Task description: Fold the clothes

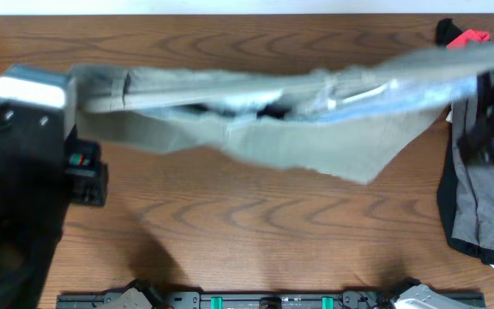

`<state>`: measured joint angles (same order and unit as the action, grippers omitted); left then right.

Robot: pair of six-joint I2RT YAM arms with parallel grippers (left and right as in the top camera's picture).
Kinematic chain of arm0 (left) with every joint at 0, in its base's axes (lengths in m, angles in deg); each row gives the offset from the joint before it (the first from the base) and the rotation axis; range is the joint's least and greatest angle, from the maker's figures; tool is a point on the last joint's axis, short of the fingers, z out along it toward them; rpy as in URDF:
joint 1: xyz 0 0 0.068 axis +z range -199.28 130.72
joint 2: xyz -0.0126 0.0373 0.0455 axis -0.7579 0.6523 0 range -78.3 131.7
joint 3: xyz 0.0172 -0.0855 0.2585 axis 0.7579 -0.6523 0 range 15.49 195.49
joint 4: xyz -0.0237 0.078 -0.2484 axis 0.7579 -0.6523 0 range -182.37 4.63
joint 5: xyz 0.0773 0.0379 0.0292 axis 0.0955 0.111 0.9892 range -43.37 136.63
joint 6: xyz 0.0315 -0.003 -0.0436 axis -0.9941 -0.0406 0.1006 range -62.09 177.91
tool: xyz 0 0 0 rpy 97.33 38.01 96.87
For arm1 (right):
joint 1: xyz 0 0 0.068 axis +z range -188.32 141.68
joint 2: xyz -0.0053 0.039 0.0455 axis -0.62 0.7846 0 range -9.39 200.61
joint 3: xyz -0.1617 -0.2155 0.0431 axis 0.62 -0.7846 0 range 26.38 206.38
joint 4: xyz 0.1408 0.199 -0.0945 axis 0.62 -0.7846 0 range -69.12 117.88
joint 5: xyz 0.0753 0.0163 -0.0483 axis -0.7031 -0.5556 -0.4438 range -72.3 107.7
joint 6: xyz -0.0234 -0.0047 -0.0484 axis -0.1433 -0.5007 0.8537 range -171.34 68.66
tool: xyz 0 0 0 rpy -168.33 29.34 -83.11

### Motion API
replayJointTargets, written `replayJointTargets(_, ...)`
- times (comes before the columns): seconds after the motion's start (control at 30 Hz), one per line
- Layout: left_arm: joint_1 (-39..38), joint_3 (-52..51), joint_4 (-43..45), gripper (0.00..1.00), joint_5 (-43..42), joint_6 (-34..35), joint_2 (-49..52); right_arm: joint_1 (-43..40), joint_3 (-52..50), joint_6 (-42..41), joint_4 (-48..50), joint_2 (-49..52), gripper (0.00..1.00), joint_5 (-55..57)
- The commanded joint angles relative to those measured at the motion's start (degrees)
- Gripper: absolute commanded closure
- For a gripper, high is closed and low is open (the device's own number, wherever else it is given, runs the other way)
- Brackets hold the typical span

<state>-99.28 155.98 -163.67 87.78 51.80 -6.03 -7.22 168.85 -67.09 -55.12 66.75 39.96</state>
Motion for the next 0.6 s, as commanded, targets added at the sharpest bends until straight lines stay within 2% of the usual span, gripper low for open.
replayJointTargets(0.0, 0.4, 0.8, -1.5, 0.94, -0.7, 3.1, -1.7, -1.1, 0.5, 2.1, -5.0, -0.6, 0.99, 0.3)
replayJointTargets(0.17, 0.4, 0.8, -8.7, 0.94, -3.4, 8.0, -2.3, -1.1, 0.4, 2.2, -14.3, -0.9, 0.99, -3.9)
replayJointTargets(0.3, 0.4, 0.8, -13.0, 0.94, -4.7, 11.0, -2.0, -1.1, -0.1, 5.6, -14.3, -1.3, 0.99, -13.9)
replayJointTargets(0.57, 0.5, 0.7, -10.1, 0.94, 0.7, 9.1, 3.4, -1.7, -0.6, 2.5, -14.0, 4.6, 0.97, -10.0)
